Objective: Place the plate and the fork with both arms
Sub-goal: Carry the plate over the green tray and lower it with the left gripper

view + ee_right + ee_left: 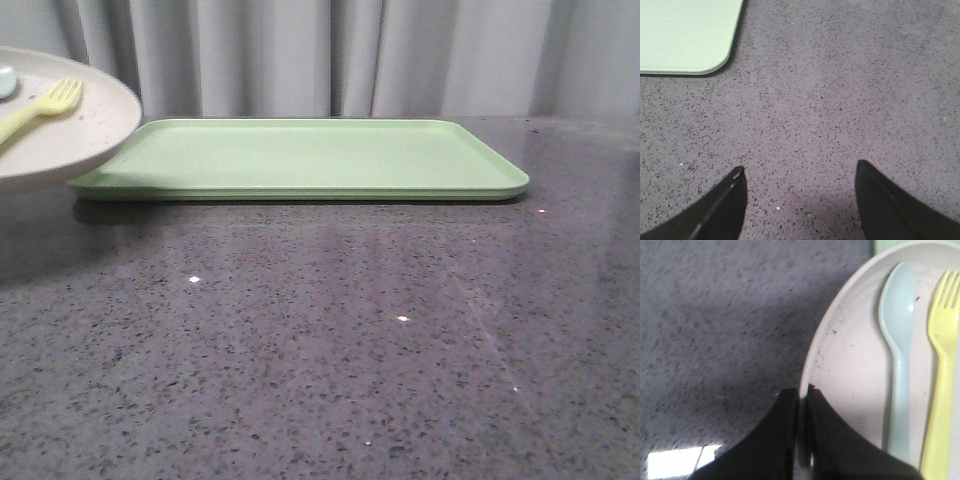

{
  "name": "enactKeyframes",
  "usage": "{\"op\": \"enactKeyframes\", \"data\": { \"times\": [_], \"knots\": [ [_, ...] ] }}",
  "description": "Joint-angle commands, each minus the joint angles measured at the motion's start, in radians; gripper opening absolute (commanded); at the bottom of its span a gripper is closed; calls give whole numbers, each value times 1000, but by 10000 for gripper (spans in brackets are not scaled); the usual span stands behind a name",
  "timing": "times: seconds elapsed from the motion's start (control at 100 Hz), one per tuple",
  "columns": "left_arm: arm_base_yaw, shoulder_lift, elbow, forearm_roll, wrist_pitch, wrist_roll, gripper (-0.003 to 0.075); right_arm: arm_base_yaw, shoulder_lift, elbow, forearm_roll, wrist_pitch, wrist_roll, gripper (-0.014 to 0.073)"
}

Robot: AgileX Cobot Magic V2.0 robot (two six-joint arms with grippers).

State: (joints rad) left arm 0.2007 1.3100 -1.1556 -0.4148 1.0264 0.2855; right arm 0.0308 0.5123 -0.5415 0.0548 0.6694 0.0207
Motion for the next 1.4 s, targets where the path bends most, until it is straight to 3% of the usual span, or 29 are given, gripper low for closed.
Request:
{"op": "enactKeyframes", "data": {
  "times": [0.0, 0.32, 0.62, 0.92, 1.39],
  "knots": [
    [-51, 1, -74, -92, -62, -2, -21, -5, 12, -36, -1, -71, -2, 475],
    [-259, 201, -236, -110, -151, -153, -21, -5, 12, -36, -1, -71, -2, 475],
    [-409, 374, -345, -112, -316, -291, -21, -5, 12, -36, -1, -71, -2, 475],
    [-427, 488, -409, -128, -343, -343, -21, -5, 12, -36, -1, -71, -2, 475],
    [-427, 508, -409, -84, -432, -343, -20, -5, 12, -36, -1, -71, -2, 475]
  ]
}}
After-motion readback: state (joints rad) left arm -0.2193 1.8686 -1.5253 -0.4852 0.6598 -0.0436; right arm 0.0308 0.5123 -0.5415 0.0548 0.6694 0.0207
